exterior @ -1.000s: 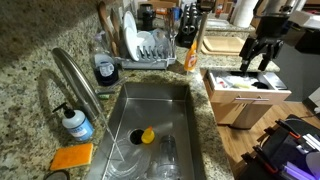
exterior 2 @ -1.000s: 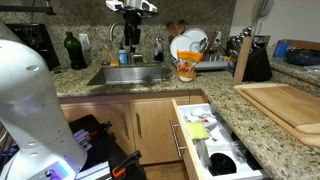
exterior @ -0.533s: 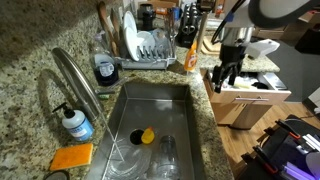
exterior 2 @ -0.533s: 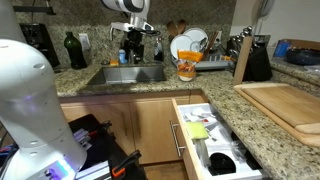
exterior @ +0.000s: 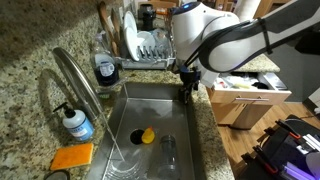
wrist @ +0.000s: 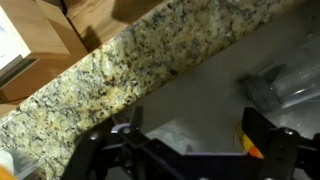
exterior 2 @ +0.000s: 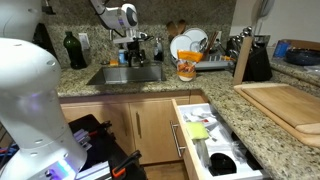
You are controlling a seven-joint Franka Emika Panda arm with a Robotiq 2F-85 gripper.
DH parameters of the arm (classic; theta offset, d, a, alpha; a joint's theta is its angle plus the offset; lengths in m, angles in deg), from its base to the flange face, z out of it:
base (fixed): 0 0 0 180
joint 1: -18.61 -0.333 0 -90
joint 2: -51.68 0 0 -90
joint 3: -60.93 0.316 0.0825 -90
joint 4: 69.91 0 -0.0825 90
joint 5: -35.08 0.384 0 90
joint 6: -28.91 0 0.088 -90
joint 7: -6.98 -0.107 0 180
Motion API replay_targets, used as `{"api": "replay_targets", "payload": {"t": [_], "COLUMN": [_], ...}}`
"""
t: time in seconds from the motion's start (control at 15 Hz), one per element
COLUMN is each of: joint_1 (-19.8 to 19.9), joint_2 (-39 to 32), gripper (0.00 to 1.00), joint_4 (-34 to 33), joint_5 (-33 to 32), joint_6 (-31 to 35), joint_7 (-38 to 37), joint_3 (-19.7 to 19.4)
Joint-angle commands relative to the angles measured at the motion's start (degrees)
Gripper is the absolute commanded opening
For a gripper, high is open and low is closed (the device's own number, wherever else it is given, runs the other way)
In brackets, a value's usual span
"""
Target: Close the tap
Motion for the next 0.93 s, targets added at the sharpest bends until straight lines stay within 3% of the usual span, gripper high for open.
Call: {"api": "replay_targets", "payload": {"t": [0.0, 0.13, 0.27, 0.87], "joint_1": [-1.0, -0.4, 0.3, -4.7], "joint_2": [-0.6, -1.3, -3.7, -16.6], "gripper": [1.00, 1.00, 1.00, 1.00], "joint_4": [-0.9, -1.5, -3.5, -24.0], "joint_5": [0.1, 0.7, 1.0, -2.2], "joint_6": [-0.1, 0.7, 4.8, 3.6], "joint_7": [0.3, 2.3, 10.1, 32.7], "joint_3": [-1.2, -1.2, -0.2, 1.3]}}
